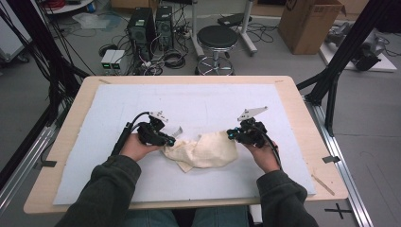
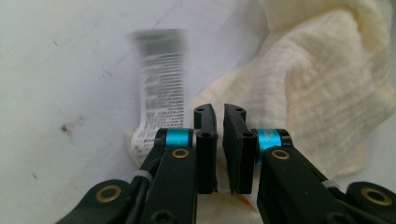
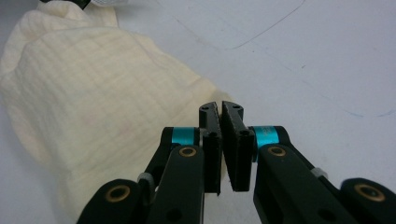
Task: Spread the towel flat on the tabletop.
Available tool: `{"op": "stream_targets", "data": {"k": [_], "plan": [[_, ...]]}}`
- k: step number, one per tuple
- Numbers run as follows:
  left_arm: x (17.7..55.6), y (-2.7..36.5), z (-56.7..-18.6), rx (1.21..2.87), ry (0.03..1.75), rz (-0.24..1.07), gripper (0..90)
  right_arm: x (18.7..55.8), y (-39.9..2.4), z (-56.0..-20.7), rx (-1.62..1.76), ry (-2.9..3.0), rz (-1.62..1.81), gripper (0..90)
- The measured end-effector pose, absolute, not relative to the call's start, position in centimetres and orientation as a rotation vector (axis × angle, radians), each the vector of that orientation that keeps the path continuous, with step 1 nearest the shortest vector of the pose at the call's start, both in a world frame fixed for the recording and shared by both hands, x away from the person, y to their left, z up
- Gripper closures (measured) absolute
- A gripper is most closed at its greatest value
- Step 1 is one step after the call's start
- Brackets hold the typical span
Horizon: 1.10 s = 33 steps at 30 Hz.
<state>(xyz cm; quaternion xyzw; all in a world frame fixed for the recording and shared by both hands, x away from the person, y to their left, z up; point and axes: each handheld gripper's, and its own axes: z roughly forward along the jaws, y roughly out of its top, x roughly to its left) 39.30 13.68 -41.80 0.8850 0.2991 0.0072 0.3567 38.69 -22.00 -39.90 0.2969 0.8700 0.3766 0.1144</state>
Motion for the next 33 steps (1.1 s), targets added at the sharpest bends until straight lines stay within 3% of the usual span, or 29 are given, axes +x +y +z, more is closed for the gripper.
{"op": "stream_targets", "data": {"k": [5, 13, 20, 25, 33], "plan": [[38.8, 13.4, -42.5, 2.312, 0.782, 0.045, 81.2, 38.5, -22.0, -40.7, 0.886, 2.575, 1.089, 86.5], [38.7, 13.6, -42.3, 2.316, 0.838, 0.194, 67.7, 38.5, -22.1, -42.0, 0.913, 2.596, 1.065, 86.4], [39.1, 13.7, -42.5, 2.292, 0.886, 0.229, 62.2, 38.6, -22.1, -42.1, 0.922, 2.600, 1.061, 86.4], [39.5, 14.0, -42.7, 2.253, 0.946, 0.236, 63.5, 38.7, -22.1, -42.3, 0.928, 2.610, 1.048, 86.4], [39.2, 13.6, -42.8, 2.288, 0.934, 0.322, 74.8, 39.2, -21.8, -42.9, 0.944, 2.645, 1.026, 86.6]]}}
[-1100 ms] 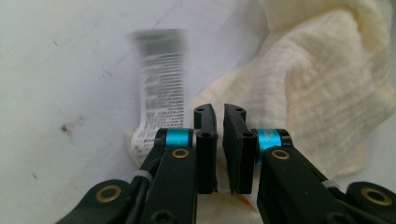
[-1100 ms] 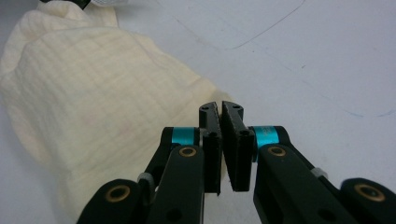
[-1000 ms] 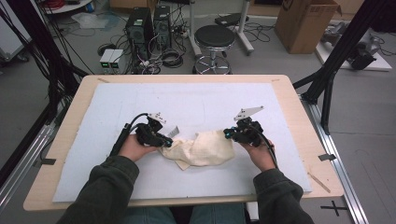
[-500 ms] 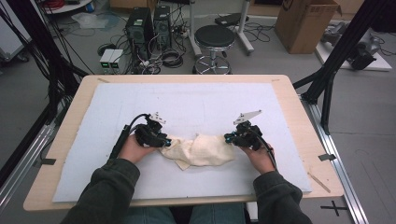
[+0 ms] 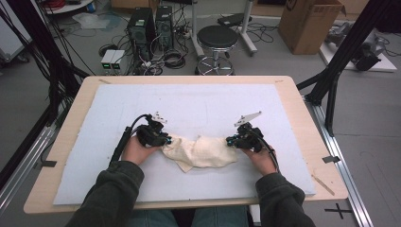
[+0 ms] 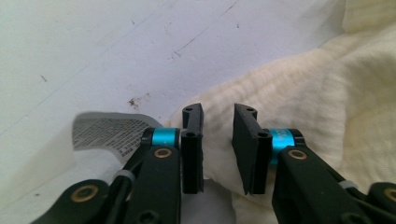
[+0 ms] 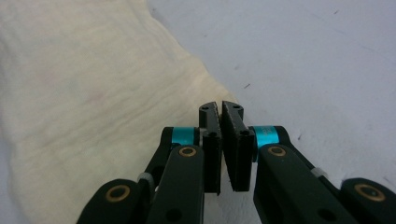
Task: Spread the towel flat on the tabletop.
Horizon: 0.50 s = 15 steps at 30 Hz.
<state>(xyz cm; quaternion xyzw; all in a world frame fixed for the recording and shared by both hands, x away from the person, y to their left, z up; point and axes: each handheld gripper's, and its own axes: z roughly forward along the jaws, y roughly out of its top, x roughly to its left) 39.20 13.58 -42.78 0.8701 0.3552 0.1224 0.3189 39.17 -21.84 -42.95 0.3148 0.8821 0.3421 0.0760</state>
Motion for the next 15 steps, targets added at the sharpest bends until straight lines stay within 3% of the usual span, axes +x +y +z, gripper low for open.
{"op": "stream_targets", "data": {"k": [5, 15], "plan": [[38.8, 13.2, -42.9, 2.300, 0.891, 0.366, 87.6, 39.4, -21.9, -43.0, 0.956, 2.640, 1.047, 86.7], [38.1, 14.2, -41.6, 2.223, 0.881, 0.392, 89.2, 38.9, -22.3, -41.4, 0.937, 2.589, 1.129, 86.8]]}}
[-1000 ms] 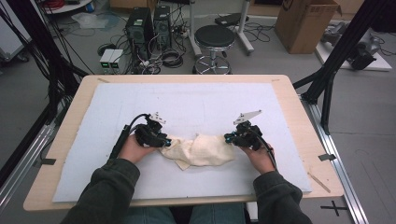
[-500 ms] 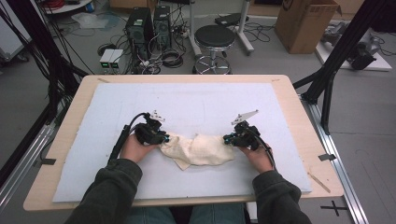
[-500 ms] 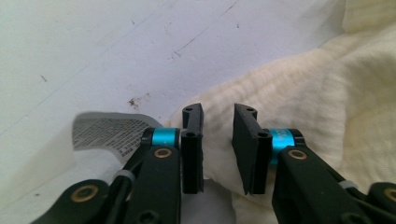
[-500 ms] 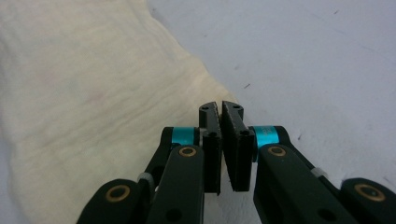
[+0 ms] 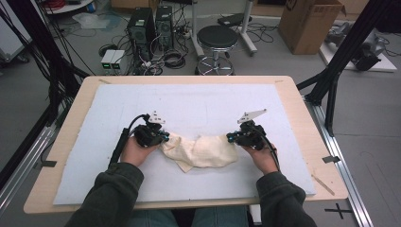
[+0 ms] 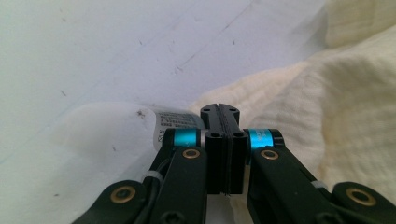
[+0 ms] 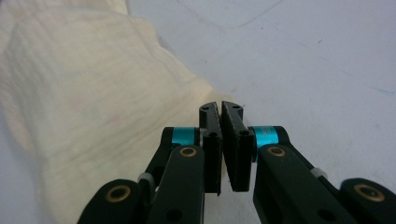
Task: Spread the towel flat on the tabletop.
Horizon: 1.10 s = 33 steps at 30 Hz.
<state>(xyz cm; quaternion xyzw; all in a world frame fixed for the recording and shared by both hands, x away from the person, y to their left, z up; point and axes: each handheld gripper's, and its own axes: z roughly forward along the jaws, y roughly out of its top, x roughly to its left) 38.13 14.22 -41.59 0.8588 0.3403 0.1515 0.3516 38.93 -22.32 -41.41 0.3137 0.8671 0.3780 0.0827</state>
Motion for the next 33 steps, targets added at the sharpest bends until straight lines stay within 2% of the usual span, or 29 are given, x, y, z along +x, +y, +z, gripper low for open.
{"op": "stream_targets", "data": {"k": [11, 19, 24, 28, 29, 30, 31, 32, 33], "plan": [[36.1, 16.6, -38.7, 2.124, 0.862, 0.455, 89.2, 38.1, -21.9, -38.4, 0.850, 2.540, 1.186, 86.8], [36.0, 17.2, -38.4, 2.101, 0.862, 0.476, 89.2, 37.8, -21.8, -38.1, 0.821, 2.545, 1.180, 86.8], [38.5, 17.6, -38.0, 2.017, 0.934, 0.512, 89.2, 39.8, -21.8, -37.2, 0.850, 2.528, 1.142, 87.5], [43.4, 17.2, -36.8, 1.915, 1.015, 0.555, 89.2, 45.1, -21.9, -35.3, 0.955, 2.448, 1.112, 87.5], [44.7, 17.0, -36.4, 1.908, 1.025, 0.588, 88.7, 46.8, -21.9, -34.6, 1.004, 2.393, 1.101, 83.5], [45.7, 16.7, -36.0, 1.901, 1.048, 0.617, 86.1, 48.3, -22.0, -33.9, 1.072, 2.318, 1.135, 67.4], [46.6, 16.6, -35.7, 1.889, 1.091, 0.628, 73.1, 49.4, -22.0, -33.2, 1.131, 2.256, 1.170, 57.4], [47.0, 16.7, -35.4, 1.882, 1.099, 0.615, 63.6, 50.1, -21.9, -32.7, 1.160, 2.243, 1.181, 56.9], [47.1, 16.9, -35.3, 1.859, 1.093, 0.618, 64.5, 50.5, -21.7, -32.4, 1.151, 2.249, 1.171, 57.3]]}}
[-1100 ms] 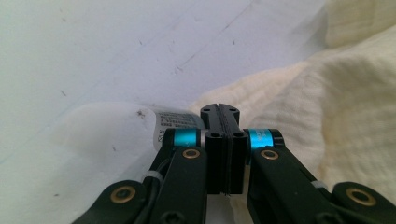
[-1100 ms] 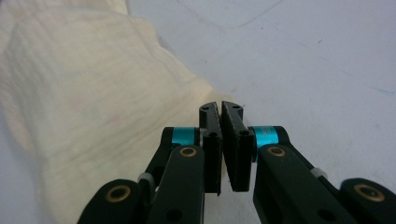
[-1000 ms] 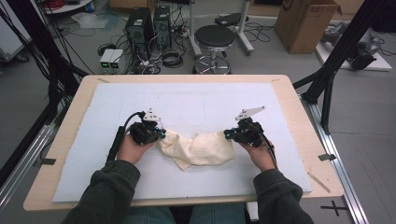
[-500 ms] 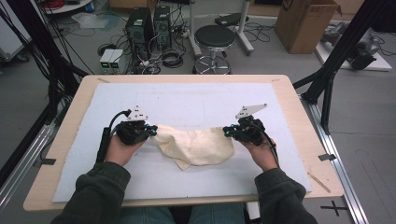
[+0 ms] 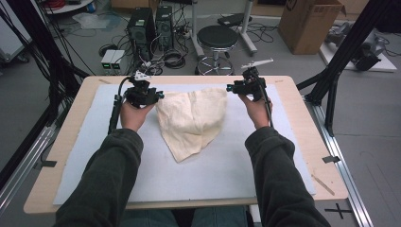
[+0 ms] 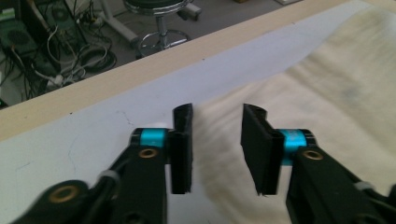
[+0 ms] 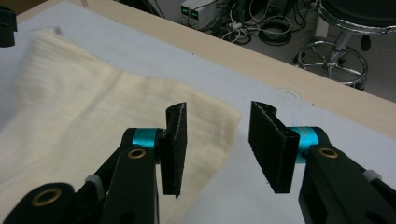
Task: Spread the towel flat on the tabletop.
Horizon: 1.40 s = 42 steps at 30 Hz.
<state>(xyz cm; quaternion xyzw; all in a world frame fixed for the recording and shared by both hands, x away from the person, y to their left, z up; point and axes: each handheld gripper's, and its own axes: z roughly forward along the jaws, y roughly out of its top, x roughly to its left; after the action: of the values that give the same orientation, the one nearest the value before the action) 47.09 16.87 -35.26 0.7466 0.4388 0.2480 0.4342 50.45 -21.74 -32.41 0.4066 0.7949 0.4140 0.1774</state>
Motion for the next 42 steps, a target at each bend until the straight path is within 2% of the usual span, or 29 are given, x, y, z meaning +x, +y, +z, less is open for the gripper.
{"op": "stream_targets", "data": {"k": [3, 8, 21, 28, 42], "plan": [[46.7, 17.5, -35.5, 1.881, 1.068, 0.569, 62.5, 50.3, -21.4, -32.7, 1.096, 2.315, 1.149, 57.6], [44.5, 17.8, -37.0, 1.895, 1.017, 0.494, 62.7, 48.3, -21.3, -35.2, 1.038, 2.411, 1.172, 58.0], [38.2, 15.4, -40.3, 1.966, 0.846, 0.374, 55.8, 42.2, -20.2, -38.2, 0.922, 2.504, 1.262, 52.3], [35.6, 14.0, -41.4, 1.988, 0.802, 0.295, 53.9, 40.6, -18.1, -38.4, 0.847, 2.602, 1.213, 54.7], [33.7, 12.7, -43.3, 2.023, 0.777, 0.282, 49.7, 39.7, -17.0, -39.1, 0.862, 2.622, 1.181, 55.7]]}}
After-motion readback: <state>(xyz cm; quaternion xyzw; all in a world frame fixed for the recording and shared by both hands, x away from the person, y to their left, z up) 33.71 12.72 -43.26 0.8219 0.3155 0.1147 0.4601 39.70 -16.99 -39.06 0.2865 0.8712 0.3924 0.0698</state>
